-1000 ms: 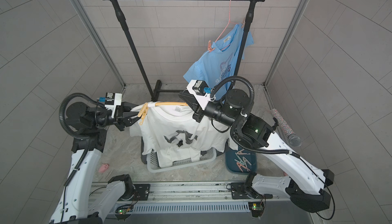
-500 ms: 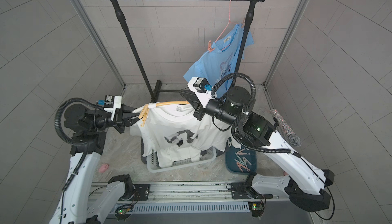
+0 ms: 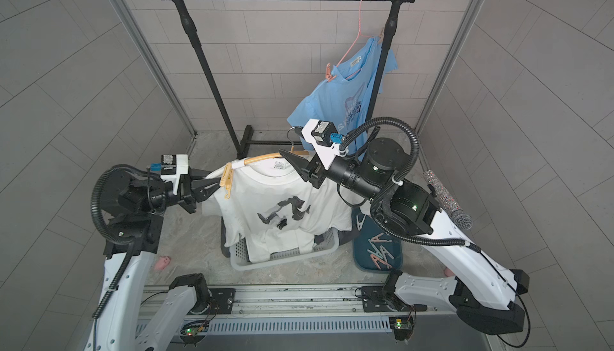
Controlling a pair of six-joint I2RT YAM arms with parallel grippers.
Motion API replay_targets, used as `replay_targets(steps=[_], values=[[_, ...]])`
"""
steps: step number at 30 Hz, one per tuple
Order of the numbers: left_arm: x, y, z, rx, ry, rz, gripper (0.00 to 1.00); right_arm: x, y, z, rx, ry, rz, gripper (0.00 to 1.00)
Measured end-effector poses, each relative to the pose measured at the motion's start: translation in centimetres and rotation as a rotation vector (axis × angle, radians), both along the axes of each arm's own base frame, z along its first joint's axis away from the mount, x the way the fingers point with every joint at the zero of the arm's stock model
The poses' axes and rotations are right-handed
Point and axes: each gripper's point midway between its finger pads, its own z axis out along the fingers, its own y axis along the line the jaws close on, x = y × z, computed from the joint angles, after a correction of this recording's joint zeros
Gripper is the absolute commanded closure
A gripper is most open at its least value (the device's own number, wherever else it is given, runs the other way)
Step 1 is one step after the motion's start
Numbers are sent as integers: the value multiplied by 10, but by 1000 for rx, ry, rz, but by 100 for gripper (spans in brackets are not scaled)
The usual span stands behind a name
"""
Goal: Use clothespins to secure the t-shirt on both sides of the hanger
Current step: Pick up the hanger from the basket.
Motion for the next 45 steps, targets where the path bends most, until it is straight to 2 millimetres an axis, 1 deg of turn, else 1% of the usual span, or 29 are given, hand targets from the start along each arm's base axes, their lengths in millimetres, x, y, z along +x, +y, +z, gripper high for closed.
replay_targets(steps=[4, 7, 9, 13, 16, 18, 20, 24, 27, 29, 33, 39, 43, 45], values=[[-8, -2, 3, 3, -13, 8, 100, -7, -25, 23, 60, -59, -63, 36], [-21, -4, 12, 3, -48, 25, 100, -17, -53, 46, 127, -119, -127, 35], [-31, -4, 20, 0, -85, 52, 100, -23, -73, 57, 173, -161, -175, 34], [-46, -1, 37, -13, -151, 127, 100, -29, -109, 64, 245, -221, -295, 33], [-45, 5, 52, -34, -169, 209, 100, -31, -132, 65, 289, -249, -381, 33], [-40, 11, 59, -50, -158, 272, 100, -30, -141, 62, 298, -255, -422, 33], [-34, 18, 67, -73, -136, 341, 100, -27, -146, 56, 294, -253, -459, 33], [-24, 32, 80, -108, -93, 457, 100, -19, -147, 40, 261, -234, -505, 33], [-27, 39, 88, -126, -77, 520, 100, -13, -147, 29, 240, -216, -530, 33], [-34, 41, 93, -136, -82, 541, 100, -11, -147, 24, 229, -206, -543, 33], [-51, 39, 103, -154, -98, 530, 100, -5, -146, 13, 202, -186, -561, 33], [-74, 34, 120, -177, -125, 494, 100, 6, -138, -16, 136, -125, -577, 33], [-93, 32, 139, -196, -170, 478, 100, 12, -132, -40, 90, -80, -578, 33], [-102, 30, 151, -204, -193, 463, 100, 13, -131, -48, 84, -59, -572, 32]])
